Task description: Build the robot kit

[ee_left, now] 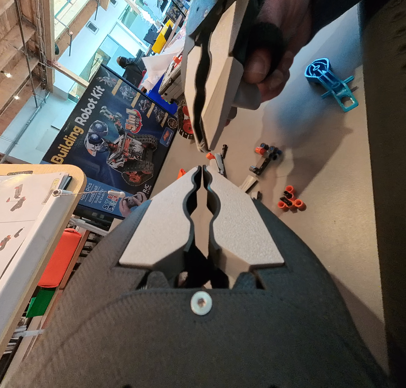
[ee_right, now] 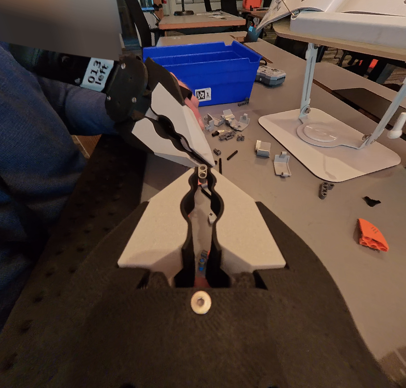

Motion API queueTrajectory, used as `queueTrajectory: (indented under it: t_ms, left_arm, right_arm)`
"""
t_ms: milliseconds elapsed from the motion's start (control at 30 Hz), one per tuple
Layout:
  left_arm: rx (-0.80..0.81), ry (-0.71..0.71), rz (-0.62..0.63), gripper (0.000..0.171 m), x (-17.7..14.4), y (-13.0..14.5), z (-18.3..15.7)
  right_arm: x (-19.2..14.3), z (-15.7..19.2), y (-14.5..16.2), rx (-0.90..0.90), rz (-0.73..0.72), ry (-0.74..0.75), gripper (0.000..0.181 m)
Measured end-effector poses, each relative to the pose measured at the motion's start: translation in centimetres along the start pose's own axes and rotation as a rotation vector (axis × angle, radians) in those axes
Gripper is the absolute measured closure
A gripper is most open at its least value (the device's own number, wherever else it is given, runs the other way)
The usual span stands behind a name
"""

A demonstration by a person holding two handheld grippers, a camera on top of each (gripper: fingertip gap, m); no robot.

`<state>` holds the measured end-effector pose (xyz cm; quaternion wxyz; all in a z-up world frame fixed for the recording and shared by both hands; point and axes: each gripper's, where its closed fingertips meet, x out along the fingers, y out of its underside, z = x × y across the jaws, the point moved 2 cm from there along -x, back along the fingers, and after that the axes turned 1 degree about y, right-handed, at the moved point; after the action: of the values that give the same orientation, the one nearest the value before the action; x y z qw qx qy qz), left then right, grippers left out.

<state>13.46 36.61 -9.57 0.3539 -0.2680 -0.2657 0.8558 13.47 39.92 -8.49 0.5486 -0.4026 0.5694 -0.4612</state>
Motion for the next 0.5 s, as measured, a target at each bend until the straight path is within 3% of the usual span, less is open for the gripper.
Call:
queueTrajectory:
  t_ms: [200,300,500]
  left_arm:
    - [0.016,-0.040,0.069,0.167,-0.6,0.6,0.8]
    - [-0.011,-0.066,0.100,0.164,-2.0,0.3,1.5]
    - [-0.087,-0.167,0.200,0.161,-8.9,0.7,4.0]
  right_arm:
    - [-0.5,-0.9,2.2,-0.125,0.178,0.083,0.176]
    - [-0.4,-0.1,4.1,-0.150,0.298,0.036,0.176]
    - [0.2,1.2,7.4,-0.208,0.475,-0.023,0.176]
